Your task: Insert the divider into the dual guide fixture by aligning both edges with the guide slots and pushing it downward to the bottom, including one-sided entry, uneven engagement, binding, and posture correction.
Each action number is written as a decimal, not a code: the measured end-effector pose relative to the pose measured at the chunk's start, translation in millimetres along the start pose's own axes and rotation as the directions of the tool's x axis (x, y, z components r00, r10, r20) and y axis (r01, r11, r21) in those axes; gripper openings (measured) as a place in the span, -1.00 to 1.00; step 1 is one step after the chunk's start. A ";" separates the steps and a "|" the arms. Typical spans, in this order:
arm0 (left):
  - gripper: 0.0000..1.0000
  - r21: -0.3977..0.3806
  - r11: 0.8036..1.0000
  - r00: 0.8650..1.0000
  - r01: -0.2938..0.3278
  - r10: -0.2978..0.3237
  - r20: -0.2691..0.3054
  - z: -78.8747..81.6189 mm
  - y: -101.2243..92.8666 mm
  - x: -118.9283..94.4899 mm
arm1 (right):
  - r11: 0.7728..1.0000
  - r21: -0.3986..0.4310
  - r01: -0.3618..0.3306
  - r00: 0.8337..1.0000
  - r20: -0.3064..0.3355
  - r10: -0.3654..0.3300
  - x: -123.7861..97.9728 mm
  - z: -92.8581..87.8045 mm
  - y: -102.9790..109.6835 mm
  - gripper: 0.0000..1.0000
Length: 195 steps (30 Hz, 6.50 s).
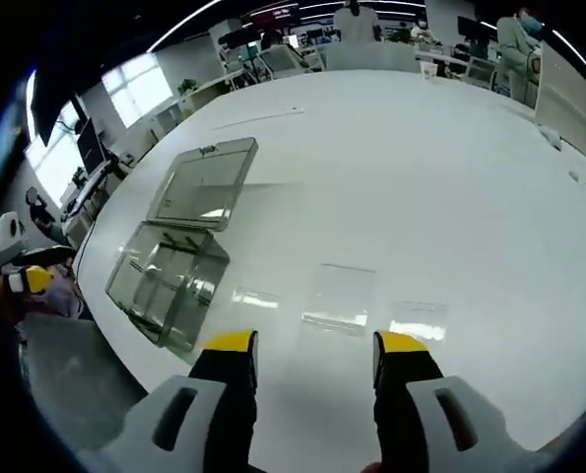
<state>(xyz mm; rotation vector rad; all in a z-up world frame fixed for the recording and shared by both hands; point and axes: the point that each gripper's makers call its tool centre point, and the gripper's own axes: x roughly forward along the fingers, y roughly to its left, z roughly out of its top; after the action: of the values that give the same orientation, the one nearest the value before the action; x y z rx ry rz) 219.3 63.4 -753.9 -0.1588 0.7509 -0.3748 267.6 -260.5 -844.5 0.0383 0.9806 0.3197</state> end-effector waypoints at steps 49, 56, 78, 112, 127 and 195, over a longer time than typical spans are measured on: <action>0.47 -0.035 0.999 1.000 0.007 -0.008 -0.009 -6.1 6.7 8.4 | 0.982 -0.093 0.163 0.977 -0.121 -0.174 30.0 -2.9 -13.0 -0.39; 0.47 -0.036 0.999 1.000 0.007 -0.007 -0.005 -5.5 6.5 6.6 | 0.983 -0.102 0.153 0.978 -0.130 -0.166 29.2 -3.5 -12.4 -0.41; 0.46 -0.028 1.000 1.000 0.007 -0.007 -0.004 -4.1 4.0 3.7 | 0.986 -0.122 0.114 0.982 -0.138 -0.130 27.7 -5.8 -9.8 -0.45; 0.28 -0.049 0.973 0.974 0.225 -0.224 0.013 13.3 -61.5 35.4 | 0.975 -0.222 -0.024 0.998 -0.055 0.012 -28.7 19.8 31.5 -0.46; 0.05 -0.103 0.904 0.910 0.414 -0.409 0.068 34.5 -118.0 61.1 | 0.957 -0.272 -0.099 0.995 -0.021 0.097 -51.9 30.2 75.7 -0.46; -0.90 -0.332 0.754 0.824 0.567 -0.506 0.256 36.5 -147.1 55.7 | 0.909 -0.319 -0.269 0.957 0.014 0.289 -77.8 35.3 165.6 -0.46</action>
<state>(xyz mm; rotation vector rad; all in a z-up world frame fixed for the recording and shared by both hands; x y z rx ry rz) 241.4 -93.5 -722.8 -0.7973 0.6104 -0.7529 215.4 -120.8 -732.7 -0.1031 0.8537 0.7334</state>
